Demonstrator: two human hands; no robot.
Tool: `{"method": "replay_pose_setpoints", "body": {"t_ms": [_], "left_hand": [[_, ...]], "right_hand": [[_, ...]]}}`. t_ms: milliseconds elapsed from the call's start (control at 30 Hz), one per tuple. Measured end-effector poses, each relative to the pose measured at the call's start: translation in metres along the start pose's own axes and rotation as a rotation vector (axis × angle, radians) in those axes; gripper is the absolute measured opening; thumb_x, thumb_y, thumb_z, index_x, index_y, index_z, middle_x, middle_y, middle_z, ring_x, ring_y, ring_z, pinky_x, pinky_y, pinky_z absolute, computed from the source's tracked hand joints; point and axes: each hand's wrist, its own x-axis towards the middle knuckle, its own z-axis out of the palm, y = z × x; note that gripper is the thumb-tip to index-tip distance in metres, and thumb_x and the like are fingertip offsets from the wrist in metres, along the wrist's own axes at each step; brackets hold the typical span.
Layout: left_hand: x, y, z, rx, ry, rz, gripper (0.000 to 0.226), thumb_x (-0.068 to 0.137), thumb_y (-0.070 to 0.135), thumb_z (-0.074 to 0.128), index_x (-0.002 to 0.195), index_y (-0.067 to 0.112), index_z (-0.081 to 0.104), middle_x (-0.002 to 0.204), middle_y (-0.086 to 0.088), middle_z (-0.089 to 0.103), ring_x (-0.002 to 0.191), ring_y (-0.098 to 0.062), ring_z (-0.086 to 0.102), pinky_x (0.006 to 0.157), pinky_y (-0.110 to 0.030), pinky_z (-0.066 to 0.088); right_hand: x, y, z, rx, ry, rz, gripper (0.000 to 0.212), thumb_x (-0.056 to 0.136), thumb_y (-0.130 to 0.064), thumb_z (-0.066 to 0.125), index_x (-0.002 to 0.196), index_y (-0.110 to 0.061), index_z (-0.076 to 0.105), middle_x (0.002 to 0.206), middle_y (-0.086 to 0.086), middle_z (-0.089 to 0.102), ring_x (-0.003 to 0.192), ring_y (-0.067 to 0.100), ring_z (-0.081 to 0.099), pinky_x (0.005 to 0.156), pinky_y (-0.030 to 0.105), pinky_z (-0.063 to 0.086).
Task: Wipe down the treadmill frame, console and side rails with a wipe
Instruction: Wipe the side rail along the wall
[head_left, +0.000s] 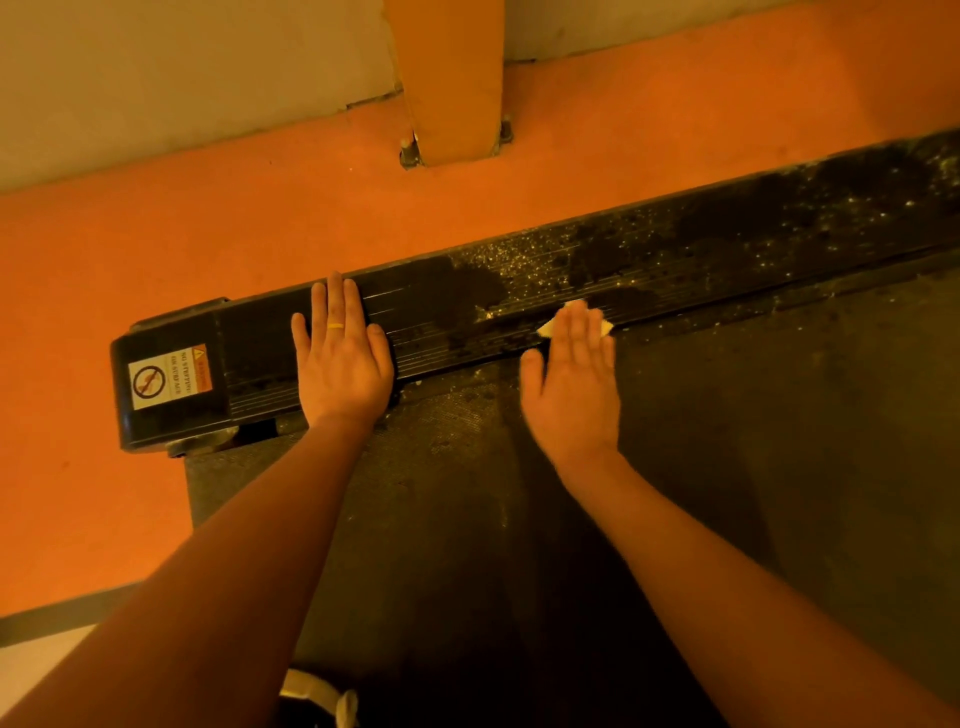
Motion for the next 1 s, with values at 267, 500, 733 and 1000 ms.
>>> {"method": "replay_pose_setpoints", "body": {"t_ms": [267, 500, 733, 1000], "left_hand": [[-0.001, 0.001, -0.001, 0.007, -0.006, -0.005, 0.061, 0.106, 0.037, 0.018, 0.161, 0.012, 0.010, 0.169, -0.006, 0.004, 0.156, -0.021, 0.000, 0.126, -0.046, 0.002], [0.000, 0.001, -0.001, 0.006, -0.010, -0.006, 0.061, 0.106, 0.039, 0.017, 0.161, 0.013, 0.008, 0.169, -0.005, 0.002, 0.155, -0.020, -0.002, 0.126, -0.046, 0.001], [-0.001, 0.000, 0.000, 0.002, -0.009, -0.007, 0.061, 0.106, 0.039, 0.017, 0.161, 0.013, 0.009, 0.169, -0.005, 0.003, 0.155, -0.021, -0.002, 0.126, -0.046, 0.002], [-0.001, 0.001, -0.001, 0.001, -0.006, -0.003, 0.065, 0.103, 0.043, 0.008, 0.161, 0.014, 0.007, 0.169, -0.004, 0.001, 0.155, -0.019, -0.004, 0.126, -0.044, 0.000]], "right_hand": [[-0.022, -0.072, 0.027, 0.021, -0.140, -0.259, 0.062, 0.107, -0.038, 0.020, 0.159, -0.009, 0.002, 0.167, 0.008, -0.005, 0.153, 0.021, -0.011, 0.124, 0.038, -0.009], [-0.006, -0.044, 0.014, -0.021, -0.098, -0.231, 0.057, 0.108, -0.033, 0.017, 0.159, -0.013, 0.004, 0.167, 0.004, -0.002, 0.153, 0.019, -0.009, 0.124, 0.038, -0.006], [-0.008, -0.051, 0.014, -0.007, -0.091, -0.154, 0.057, 0.108, -0.032, 0.015, 0.159, -0.011, 0.000, 0.167, 0.007, -0.005, 0.153, 0.022, -0.012, 0.124, 0.039, -0.006], [0.010, -0.007, 0.003, -0.029, 0.005, -0.032, 0.056, 0.107, -0.032, 0.016, 0.159, -0.014, 0.007, 0.167, 0.005, 0.003, 0.154, 0.022, -0.003, 0.125, 0.043, 0.002]]}}
